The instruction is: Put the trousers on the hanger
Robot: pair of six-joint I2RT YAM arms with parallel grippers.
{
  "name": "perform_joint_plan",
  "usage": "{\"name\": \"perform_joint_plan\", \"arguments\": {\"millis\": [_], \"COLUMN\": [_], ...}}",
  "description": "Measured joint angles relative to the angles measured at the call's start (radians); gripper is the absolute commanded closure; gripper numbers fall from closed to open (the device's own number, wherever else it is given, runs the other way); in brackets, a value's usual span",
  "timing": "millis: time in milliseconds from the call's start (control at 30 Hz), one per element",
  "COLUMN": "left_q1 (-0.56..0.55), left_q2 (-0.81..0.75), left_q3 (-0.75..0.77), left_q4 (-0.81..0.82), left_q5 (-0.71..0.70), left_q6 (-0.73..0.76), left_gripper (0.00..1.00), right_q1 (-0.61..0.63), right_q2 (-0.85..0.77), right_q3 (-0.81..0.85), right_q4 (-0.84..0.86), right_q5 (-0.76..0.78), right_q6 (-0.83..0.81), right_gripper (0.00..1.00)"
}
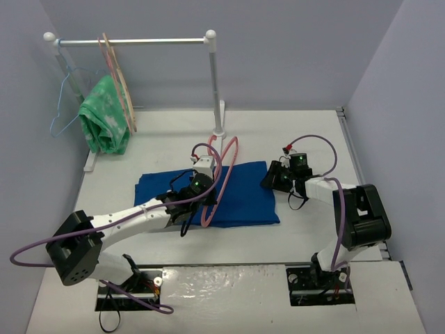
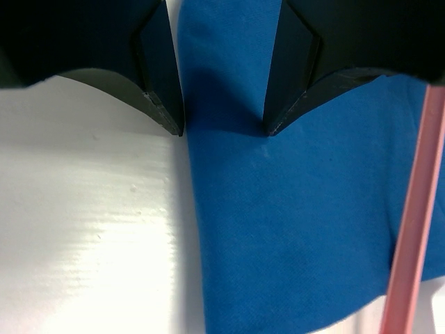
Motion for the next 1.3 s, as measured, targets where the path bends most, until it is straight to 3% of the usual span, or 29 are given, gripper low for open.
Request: {"name": "perform_joint_plan", "arguments": {"millis": [133,233,267,367,433,600,933,1300], "left_q1": [0.0,0.0,0.0,0.0,0.0,0.0,-0.013,-0.049], "left_q2": [0.0,0.0,0.0,0.001,0.005,0.026,0.079,0.073], "left_q3": [0.0,0.0,0.0,0.0,0.0,0.0,0.009,0.002], "left_q4": [0.002,0.002,0.002,0.004,0.008,0.023,0.051,0.119], "left_q5": [0.0,0.0,0.0,0.0,0.0,0.012,0.009,-0.029], "left_q6": [0.0,0.0,0.0,0.0,0.0,-0.003,-0.021,-0.053], "left_gripper": [1.0,1.0,1.0,1.0,1.0,1.0,1.0,1.0], "right_q1": [-0.001,-0.007,-0.008,-0.013,-0.016,-0.006,0.106,0.236], "right_q2": [0.041,0.075,0.086,0.114,0.117,0.079,-0.181,-0.164], "right_q3": [0.017,0.037,0.042,0.049,0.05,0.055,0.117,0.134], "right_q4": [0.055,0.088,0.096,0.118,0.113,0.046,-0.098,0.054], "right_q5": [-0.032,-0.051,-0.054,-0.064,-0.064,-0.046,-0.035,-0.073], "right_q6": [0.006,0.013,0.014,0.024,0.025,0.015,0.06,0.28], "right_gripper": [0.53,0.63,0.76,0.95,1.0,1.0,1.0,1.0]}}
